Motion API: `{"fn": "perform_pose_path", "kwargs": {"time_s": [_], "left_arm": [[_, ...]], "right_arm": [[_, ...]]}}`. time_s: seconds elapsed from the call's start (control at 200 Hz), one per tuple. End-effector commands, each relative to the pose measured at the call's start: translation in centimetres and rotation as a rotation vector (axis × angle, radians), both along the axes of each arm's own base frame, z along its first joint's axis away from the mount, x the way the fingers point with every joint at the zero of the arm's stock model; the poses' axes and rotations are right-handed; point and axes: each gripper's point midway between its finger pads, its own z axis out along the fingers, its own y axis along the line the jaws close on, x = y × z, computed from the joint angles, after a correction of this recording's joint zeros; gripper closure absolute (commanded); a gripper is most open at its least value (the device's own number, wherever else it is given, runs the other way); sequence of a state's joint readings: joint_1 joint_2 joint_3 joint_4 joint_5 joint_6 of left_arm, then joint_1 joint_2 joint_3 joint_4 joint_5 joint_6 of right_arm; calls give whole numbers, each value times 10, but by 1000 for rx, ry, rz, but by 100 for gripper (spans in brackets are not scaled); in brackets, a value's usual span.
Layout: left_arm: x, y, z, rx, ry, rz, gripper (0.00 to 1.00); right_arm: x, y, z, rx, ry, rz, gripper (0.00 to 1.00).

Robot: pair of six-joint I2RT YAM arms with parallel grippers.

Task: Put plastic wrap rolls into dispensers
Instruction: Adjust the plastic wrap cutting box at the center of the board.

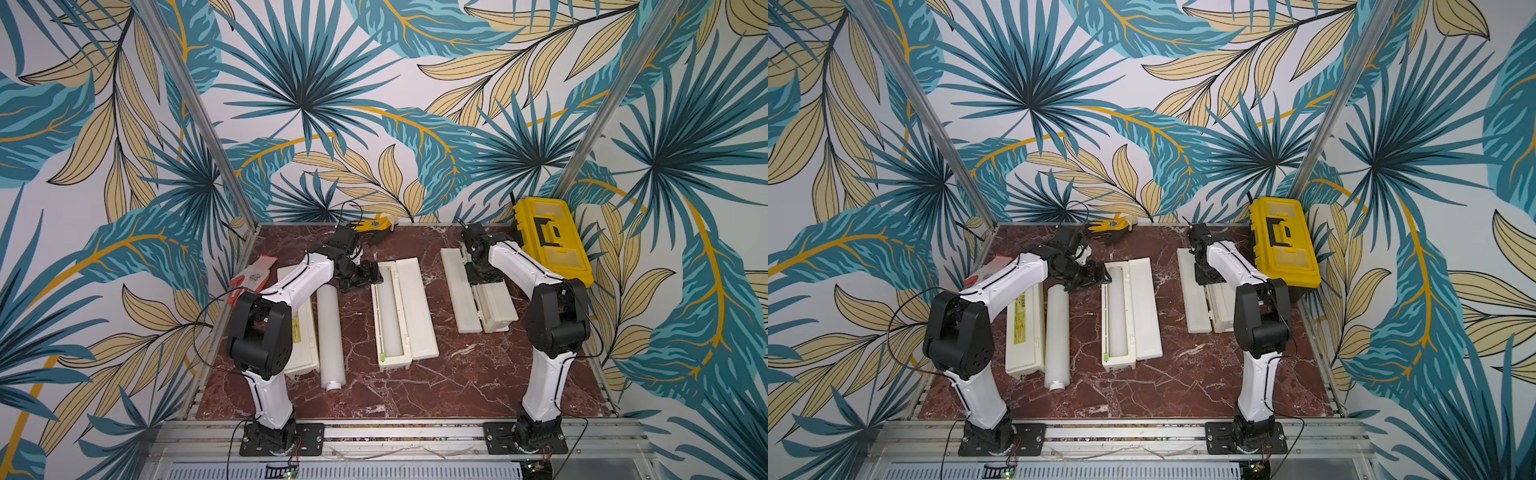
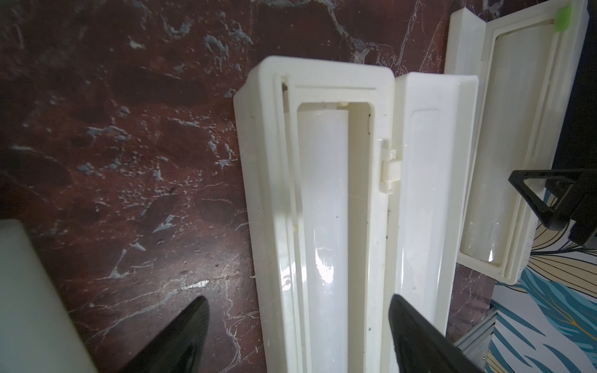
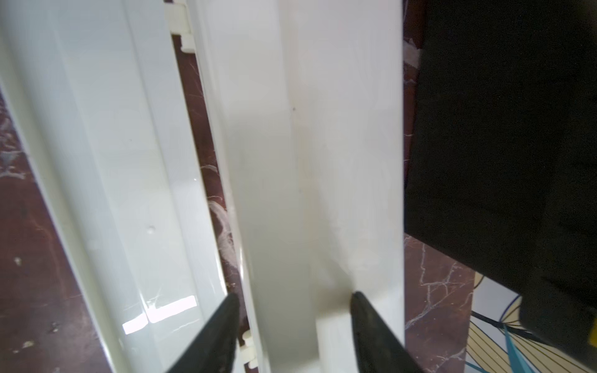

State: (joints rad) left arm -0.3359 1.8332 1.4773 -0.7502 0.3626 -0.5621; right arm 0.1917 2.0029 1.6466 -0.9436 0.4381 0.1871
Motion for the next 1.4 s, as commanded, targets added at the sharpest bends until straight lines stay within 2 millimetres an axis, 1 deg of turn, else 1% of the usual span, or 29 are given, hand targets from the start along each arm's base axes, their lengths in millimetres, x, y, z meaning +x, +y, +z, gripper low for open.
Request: {"fn": "perform_pose_path", "kwargs": {"time_s": [0.0, 0.045, 0.095, 0.165, 0.275, 0.426, 0.526, 0.641, 0.831, 0.901, 0.976, 1.066, 1.237, 1.397], "left_arm": [[6, -1, 5, -5, -10, 13, 12], [5, -3, 4, -3, -8, 11, 12], [5, -4, 5, -4, -8, 10, 12], [5, -7, 4, -3, -6, 8, 12], [5, -10, 5, -2, -9, 5, 12], [2, -11, 5, 0, -6, 4, 12], [0, -10, 5, 3, -6, 7, 12], [-2, -8, 4, 9, -5, 11, 12], [-3, -8, 4, 7, -5, 9, 12], [-3, -8, 4, 8, -5, 9, 12], [-3, -8, 4, 9, -6, 10, 12], [-2, -8, 4, 7, -4, 9, 12], [-2, -10, 4, 3, -3, 5, 12], [-5, -8, 4, 6, -3, 5, 12]], "right_arm": [[-14, -13, -12, -60, 62, -15, 27], [-13, -17, -7, -84, 41, -20, 23], [-12, -22, -3, -109, 21, -25, 21], [-10, -24, -4, -122, 25, -22, 19], [-9, -25, -18, -123, 75, -23, 18], [-8, -23, -34, -59, 116, -38, 19], [-10, -22, -44, 11, 143, -49, 21], [-12, -23, -54, 114, 160, -79, 28], [-16, -17, -66, 236, 203, -74, 34], [-18, -22, -64, 209, 215, -79, 34], [-18, -34, -57, 141, 194, -94, 29], [-17, -36, -52, 128, 173, -89, 30], [-19, -31, -67, 232, 212, -114, 35], [-23, -34, -80, 327, 243, -140, 39]]}}
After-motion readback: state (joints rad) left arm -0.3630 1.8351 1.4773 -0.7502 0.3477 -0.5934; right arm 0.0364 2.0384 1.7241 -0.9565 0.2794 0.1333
